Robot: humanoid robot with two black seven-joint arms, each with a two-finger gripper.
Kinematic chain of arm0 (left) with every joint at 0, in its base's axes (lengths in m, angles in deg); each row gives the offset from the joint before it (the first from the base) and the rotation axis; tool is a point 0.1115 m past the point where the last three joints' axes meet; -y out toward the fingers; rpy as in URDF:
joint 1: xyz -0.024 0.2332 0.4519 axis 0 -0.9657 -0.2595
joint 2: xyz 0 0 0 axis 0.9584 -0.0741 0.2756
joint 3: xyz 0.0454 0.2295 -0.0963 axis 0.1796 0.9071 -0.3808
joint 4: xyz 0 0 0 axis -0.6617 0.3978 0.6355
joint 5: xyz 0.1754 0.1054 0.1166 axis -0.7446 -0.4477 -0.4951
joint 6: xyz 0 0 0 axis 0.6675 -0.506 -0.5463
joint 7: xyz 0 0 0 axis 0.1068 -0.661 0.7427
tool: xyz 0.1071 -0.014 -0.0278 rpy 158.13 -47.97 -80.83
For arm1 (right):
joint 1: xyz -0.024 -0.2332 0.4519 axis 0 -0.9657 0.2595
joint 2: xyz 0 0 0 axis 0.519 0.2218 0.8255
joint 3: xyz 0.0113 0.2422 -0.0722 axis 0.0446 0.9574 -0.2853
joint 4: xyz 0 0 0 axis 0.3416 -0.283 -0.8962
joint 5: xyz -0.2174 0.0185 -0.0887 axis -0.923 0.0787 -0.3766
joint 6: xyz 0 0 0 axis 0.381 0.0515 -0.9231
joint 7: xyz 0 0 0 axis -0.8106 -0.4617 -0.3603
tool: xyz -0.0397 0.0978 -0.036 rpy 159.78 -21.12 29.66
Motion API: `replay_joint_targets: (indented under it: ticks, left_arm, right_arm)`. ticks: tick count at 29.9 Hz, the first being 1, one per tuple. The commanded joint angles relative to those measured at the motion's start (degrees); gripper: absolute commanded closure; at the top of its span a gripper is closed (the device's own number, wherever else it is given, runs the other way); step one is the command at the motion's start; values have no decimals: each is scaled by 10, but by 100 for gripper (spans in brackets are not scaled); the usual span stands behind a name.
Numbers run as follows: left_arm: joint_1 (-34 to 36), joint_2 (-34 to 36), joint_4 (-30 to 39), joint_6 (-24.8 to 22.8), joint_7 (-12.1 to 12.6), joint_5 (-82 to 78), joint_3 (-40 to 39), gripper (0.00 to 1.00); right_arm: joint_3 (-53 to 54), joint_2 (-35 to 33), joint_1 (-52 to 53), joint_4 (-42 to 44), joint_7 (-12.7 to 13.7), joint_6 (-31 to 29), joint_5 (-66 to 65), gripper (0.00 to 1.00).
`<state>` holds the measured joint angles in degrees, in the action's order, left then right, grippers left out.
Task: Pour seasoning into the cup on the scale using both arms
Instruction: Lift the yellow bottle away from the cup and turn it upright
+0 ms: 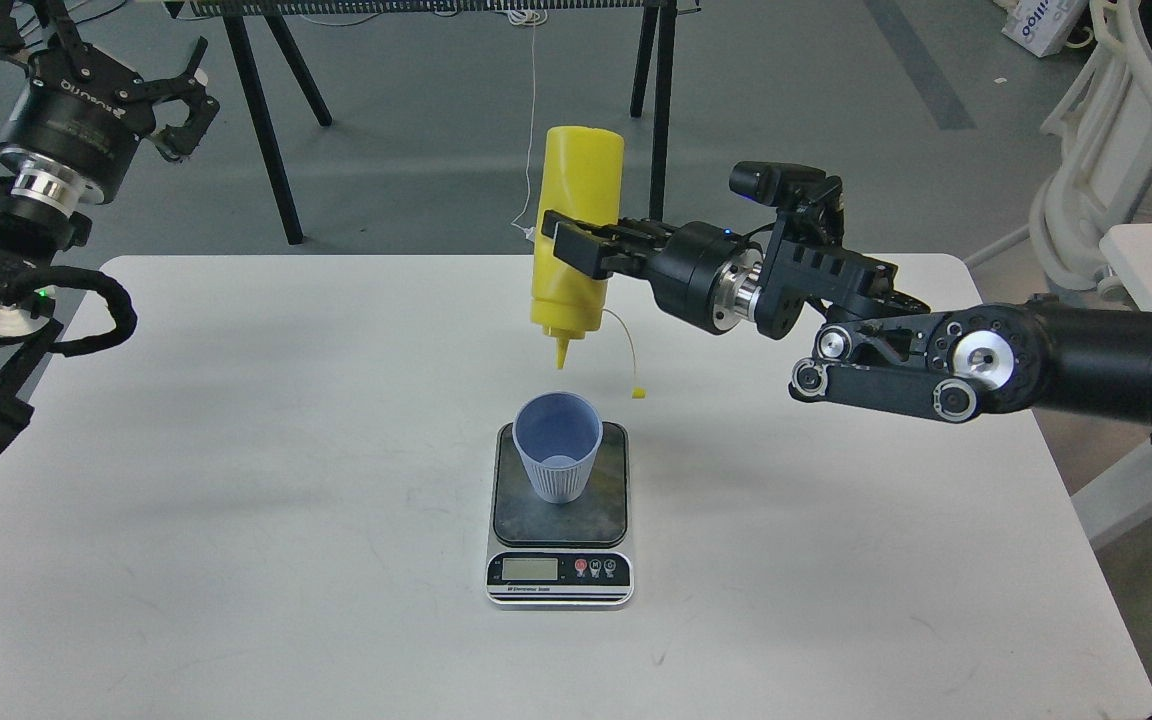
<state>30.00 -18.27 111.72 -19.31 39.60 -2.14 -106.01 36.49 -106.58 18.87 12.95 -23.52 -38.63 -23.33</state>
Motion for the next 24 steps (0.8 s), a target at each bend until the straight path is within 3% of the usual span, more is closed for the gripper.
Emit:
replay_joint_targets:
  ticks: [1,6,13,19,24]
  left_arm:
    - [1,3,0,3,0,1,1,0]
    - [2,2,2,4,1,0,3,0]
    - [0,-6,4,10,-2,1,3,0]
    - [0,-11,3,11,-1,1,3,0]
    - [-9,-12,3,13,-5,2,3,0]
  right_arm:
    - [52,-67,-22,-39,4,-11,121,63]
    - [173,-159,-114,-60,6,-74,205,63]
    - [395,-242,-327,-75,8,-236,361,63]
    - [494,-256,-468,-69,6,-373,528,63]
    - [519,-240,-560,-66,-12,-473,639,63]
